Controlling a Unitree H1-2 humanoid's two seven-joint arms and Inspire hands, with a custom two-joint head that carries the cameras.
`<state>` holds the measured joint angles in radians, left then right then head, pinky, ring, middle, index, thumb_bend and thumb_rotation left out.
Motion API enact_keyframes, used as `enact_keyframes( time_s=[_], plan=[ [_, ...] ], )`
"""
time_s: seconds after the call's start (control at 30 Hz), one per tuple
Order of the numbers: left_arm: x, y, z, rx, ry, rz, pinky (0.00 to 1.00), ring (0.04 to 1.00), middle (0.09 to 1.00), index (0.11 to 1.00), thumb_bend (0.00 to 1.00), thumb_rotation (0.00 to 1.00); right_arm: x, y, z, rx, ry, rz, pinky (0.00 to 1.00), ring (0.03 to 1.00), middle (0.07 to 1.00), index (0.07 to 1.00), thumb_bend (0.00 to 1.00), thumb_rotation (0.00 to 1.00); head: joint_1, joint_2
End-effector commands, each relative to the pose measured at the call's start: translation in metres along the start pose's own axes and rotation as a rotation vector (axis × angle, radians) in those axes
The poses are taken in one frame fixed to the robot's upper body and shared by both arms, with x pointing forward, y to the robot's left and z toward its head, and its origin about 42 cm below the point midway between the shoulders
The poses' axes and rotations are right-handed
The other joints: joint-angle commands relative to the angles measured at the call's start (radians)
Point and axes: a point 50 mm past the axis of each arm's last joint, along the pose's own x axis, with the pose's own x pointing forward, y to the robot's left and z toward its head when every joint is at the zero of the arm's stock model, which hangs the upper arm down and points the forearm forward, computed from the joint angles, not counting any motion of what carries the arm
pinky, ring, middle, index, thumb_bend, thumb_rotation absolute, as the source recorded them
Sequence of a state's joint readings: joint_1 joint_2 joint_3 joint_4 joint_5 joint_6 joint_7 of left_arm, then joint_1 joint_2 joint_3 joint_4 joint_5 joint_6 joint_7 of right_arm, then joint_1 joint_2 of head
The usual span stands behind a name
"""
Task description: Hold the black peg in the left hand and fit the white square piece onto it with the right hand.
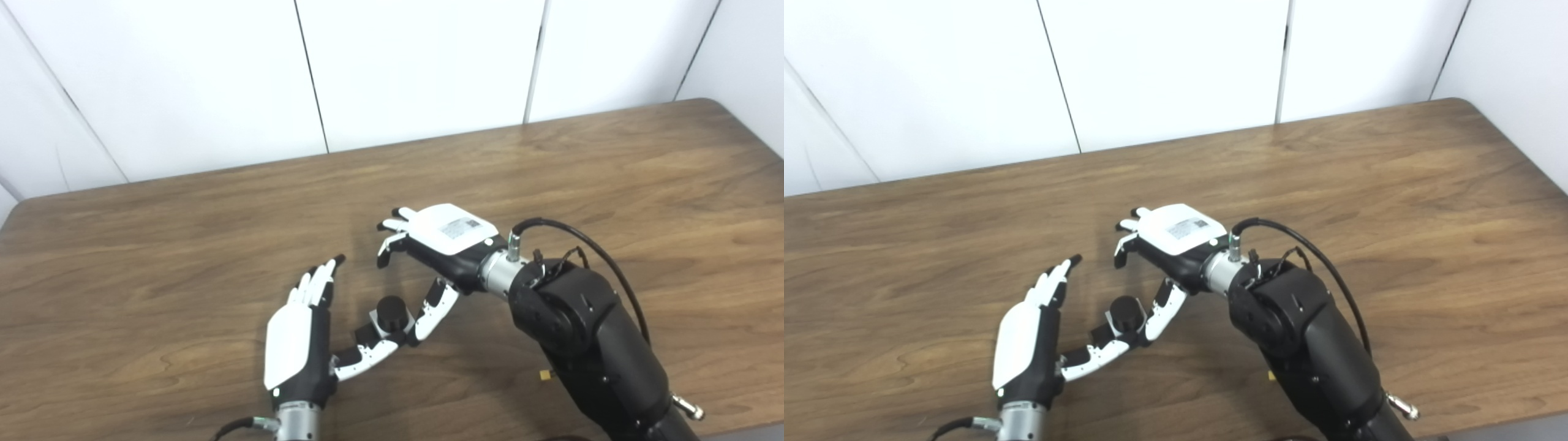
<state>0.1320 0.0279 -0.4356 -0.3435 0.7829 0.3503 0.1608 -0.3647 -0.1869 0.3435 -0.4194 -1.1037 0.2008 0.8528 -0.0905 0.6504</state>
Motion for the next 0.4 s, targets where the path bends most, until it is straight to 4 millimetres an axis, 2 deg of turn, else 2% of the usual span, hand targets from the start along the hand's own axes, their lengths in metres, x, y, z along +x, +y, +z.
enact_keyframes(
  time_s=[0.0, 0.07, 0.17, 0.2, 0.23, 0.27, 0.33, 0.37],
  plan=[
    [-0.011, 0.012, -0.007, 0.044, -0.011, -0.006, 1.00, 0.988, 0.960, 0.952, 0.95, 0.48, -0.002, -0.018, -0.005, 0.059, 0.013, -0.077, 0.90, 1.000, 0.966, 0.786, 1.00, 0.39, -0.009, -0.004],
    [-0.007, 0.020, -0.012, 0.085, -0.026, -0.006, 0.99, 0.977, 0.953, 0.951, 0.94, 0.55, -0.005, -0.021, -0.013, 0.130, 0.030, -0.067, 0.93, 1.000, 0.978, 0.821, 1.00, 0.40, -0.012, -0.006],
    [-0.001, 0.033, -0.020, 0.051, -0.045, -0.010, 0.95, 0.972, 0.958, 0.955, 0.93, 0.62, -0.011, -0.026, -0.025, 0.201, 0.057, -0.055, 0.89, 1.000, 0.984, 0.868, 0.99, 0.43, -0.021, -0.010],
    [0.001, 0.039, -0.023, 0.025, -0.042, -0.008, 0.92, 0.976, 0.965, 0.963, 0.91, 0.71, -0.014, -0.027, -0.030, 0.224, 0.066, -0.058, 0.86, 0.997, 0.982, 0.895, 0.99, 0.44, -0.022, -0.010],
    [0.002, 0.044, -0.025, 0.012, -0.039, -0.005, 0.91, 0.978, 0.968, 0.967, 0.89, 0.76, -0.017, -0.028, -0.033, 0.247, 0.075, -0.060, 0.85, 0.995, 0.981, 0.906, 1.00, 0.45, -0.023, -0.011],
    [0.004, 0.049, -0.028, 0.011, -0.034, 0.003, 0.90, 0.976, 0.971, 0.972, 0.86, 0.86, -0.019, -0.027, -0.036, 0.272, 0.087, -0.063, 0.83, 0.994, 0.982, 0.929, 0.99, 0.48, -0.028, -0.013],
    [0.007, 0.057, -0.032, -0.003, -0.024, 0.024, 0.88, 0.969, 0.968, 0.972, 0.82, 0.96, -0.022, -0.025, -0.041, 0.305, 0.101, -0.073, 0.81, 0.986, 0.982, 0.960, 0.96, 0.54, -0.035, -0.017],
    [0.009, 0.063, -0.035, -0.021, -0.014, 0.039, 0.87, 0.966, 0.969, 0.971, 0.79, 0.96, -0.025, -0.022, -0.044, 0.323, 0.109, -0.082, 0.80, 0.977, 0.980, 0.971, 0.91, 0.59, -0.038, -0.019]
  ],
)
